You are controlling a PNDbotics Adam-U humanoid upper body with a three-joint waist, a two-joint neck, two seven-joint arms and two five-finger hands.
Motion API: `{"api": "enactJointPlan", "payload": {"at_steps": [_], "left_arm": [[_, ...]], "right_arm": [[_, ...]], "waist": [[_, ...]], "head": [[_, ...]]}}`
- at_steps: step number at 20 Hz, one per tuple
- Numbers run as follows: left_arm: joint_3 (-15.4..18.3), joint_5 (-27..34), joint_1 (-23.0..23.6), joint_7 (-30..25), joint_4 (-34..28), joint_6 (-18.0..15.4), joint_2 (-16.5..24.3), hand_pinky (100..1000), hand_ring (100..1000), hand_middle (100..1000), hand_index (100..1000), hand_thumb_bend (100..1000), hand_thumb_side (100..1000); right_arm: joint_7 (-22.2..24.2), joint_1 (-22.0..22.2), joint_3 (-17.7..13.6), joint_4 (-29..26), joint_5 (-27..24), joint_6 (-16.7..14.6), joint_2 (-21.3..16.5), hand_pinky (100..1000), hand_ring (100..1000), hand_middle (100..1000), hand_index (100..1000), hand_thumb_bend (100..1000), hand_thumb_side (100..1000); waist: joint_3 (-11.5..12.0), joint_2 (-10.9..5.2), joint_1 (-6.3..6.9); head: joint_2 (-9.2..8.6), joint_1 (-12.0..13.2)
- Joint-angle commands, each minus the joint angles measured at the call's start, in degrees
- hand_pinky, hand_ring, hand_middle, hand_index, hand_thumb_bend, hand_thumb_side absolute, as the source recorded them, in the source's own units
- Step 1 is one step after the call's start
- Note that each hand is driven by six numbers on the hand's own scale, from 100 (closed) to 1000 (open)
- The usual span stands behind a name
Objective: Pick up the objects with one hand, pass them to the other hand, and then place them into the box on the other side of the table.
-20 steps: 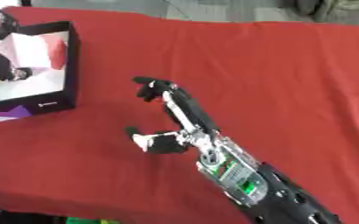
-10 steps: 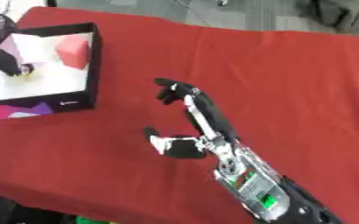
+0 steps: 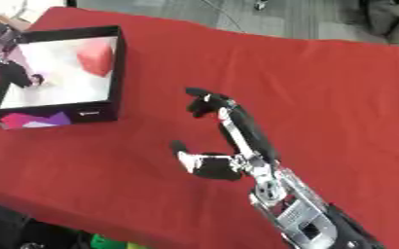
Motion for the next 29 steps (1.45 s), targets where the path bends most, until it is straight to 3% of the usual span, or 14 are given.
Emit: {"api": "enactJointPlan", "payload": {"at_steps": [1,4,7,13,15,17,19,20,21,22,24,27,29], "left_arm": [[1.13,-0.46,-0.71,1.09,0.73,-0.21,1.02,890,824,756,828,729,468],[1.38,-1.99,-0.69,0.81,1.95,0.04,0.93,909,847,777,855,857,547],[1.64,-3.16,-0.69,0.35,2.43,0.26,0.88,911,849,779,859,904,566],[1.72,-2.89,-0.48,-0.17,1.08,0.04,1.18,907,840,773,853,884,555],[1.85,-2.15,-0.39,0.0,-0.13,0.27,1.32,905,830,767,850,826,562],[2.36,-0.12,-0.14,1.55,-3.08,0.78,1.51,886,769,729,815,442,576],[3.16,6.37,1.27,5.39,-9.77,-0.16,1.93,851,676,667,753,100,692],[3.81,11.59,2.43,8.37,-13.8,-1.09,2.16,844,657,652,739,100,720],[4.4,17.3,3.83,11.95,-17.78,-2.29,2.41,835,618,625,719,100,772],[5.15,23.47,5.62,16.06,-22.0,-4.21,2.43,837,604,640,724,100,787],[6.79,36.68,9.9,24.53,-29.34,-9.12,2.18,832,585,658,742,129,837],[8.46,51.48,15.17,32.65,-35.27,-15.2,0.96,840,585,672,774,302,909],[9.73,58.85,17.88,35.68,-37.2,-17.73,-0.36,838,581,664,764,283,882]], "right_arm": [[-0.38,-0.73,-0.73,-1.59,-0.38,-0.06,-0.6,913,683,653,888,348,100],[-0.46,-0.71,-0.76,-1.68,-0.45,-0.1,-0.56,913,682,652,887,346,100],[-0.47,-0.65,-0.76,-1.72,-0.46,-0.14,-0.54,914,681,651,886,342,100],[-0.52,-0.57,-0.72,-1.74,-0.52,-0.14,-0.5,914,682,651,886,339,100],[-0.55,-0.56,-0.7,-1.76,-0.53,-0.11,-0.51,914,683,651,886,339,100],[-0.81,-0.51,-0.84,-1.83,-0.59,-0.01,-0.51,911,682,651,886,320,100],[-2.37,-0.41,-1.48,-2.06,-1.2,0.55,-0.47,901,677,651,885,200,100],[-3.92,-0.4,-2.05,-2.31,-1.99,0.92,-0.47,899,676,654,886,156,100],[-5.67,-0.46,-2.66,-2.69,-2.99,1.16,-0.58,897,681,662,886,100,161],[-7.56,-0.61,-3.54,-3.18,-3.85,1.3,-0.86,898,695,663,878,100,408],[-10.78,-0.81,-5.63,-4.36,-4.87,1.42,-1.72,903,718,675,877,100,631],[-14.05,-0.49,-9.23,-5.73,-6.55,1.93,-2.77,903,737,689,877,100,727],[-15.78,-0.05,-11.79,-6.21,-8.38,2.52,-3.2,897,741,698,881,100,682]], "waist": [[0.0,-0.92,0.25],[-0.06,-0.97,0.27],[-0.09,-1.01,0.34],[-0.06,-1.06,0.42],[-0.03,-1.08,0.43],[-0.03,-1.09,0.4],[-0.02,-1.03,0.39],[0.01,-0.98,0.38],[0.01,-0.92,0.36],[-0.04,-0.88,0.29],[-0.2,-0.85,0.12],[-0.4,-0.83,-0.06],[-0.51,-0.81,-0.18]], "head": [[-0.66,0.0],[-0.55,-0.42],[-0.53,-0.62],[-0.57,-1.06],[-0.54,-1.12],[-0.5,-1.25],[-0.48,-1.71],[-0.5,-2.07],[-0.53,-2.43],[-0.59,-2.86],[-0.72,-3.75],[-0.88,-4.74],[-1.07,-5.34]]}}
